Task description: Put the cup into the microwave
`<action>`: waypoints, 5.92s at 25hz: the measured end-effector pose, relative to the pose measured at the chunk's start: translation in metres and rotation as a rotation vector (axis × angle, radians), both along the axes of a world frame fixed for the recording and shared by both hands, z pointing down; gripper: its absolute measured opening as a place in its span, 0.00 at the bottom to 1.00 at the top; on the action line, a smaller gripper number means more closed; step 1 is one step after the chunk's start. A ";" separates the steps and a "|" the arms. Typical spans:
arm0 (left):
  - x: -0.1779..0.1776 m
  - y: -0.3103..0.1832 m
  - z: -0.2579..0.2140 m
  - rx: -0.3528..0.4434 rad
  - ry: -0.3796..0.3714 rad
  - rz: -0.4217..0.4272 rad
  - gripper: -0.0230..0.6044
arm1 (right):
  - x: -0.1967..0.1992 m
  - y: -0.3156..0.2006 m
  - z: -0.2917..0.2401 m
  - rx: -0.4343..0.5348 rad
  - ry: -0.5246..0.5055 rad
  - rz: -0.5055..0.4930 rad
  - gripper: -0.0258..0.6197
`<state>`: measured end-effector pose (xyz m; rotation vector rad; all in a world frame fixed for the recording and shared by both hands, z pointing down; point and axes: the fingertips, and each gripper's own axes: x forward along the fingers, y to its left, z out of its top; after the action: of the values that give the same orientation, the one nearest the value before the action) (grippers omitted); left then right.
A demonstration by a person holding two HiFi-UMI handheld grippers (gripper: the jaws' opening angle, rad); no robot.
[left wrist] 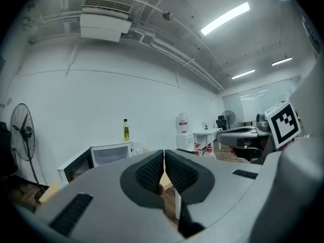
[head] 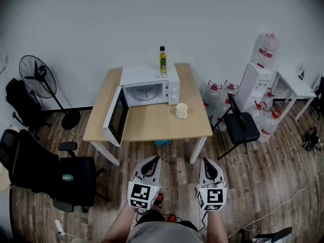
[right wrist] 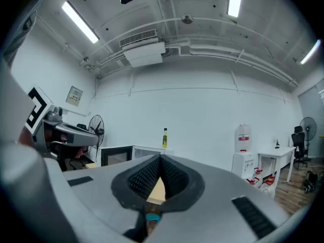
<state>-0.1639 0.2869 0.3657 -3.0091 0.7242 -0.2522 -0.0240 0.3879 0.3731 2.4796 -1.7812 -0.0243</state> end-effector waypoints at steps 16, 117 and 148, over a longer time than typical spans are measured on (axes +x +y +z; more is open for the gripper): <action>0.024 -0.014 0.005 -0.008 0.013 -0.016 0.08 | 0.025 -0.012 0.001 0.000 -0.001 -0.018 0.07; 0.218 -0.375 0.229 -0.311 -0.264 -0.011 0.08 | 0.230 -0.381 0.272 -0.413 -0.201 -0.075 0.11; 0.141 -0.396 0.089 -0.139 -0.088 -0.162 0.08 | 0.150 -0.404 0.107 -0.188 -0.077 -0.213 0.11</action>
<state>-0.0232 -0.1093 0.4548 -3.0457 0.9824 -0.4560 0.1264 -0.0163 0.4805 2.1827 -1.9703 0.2164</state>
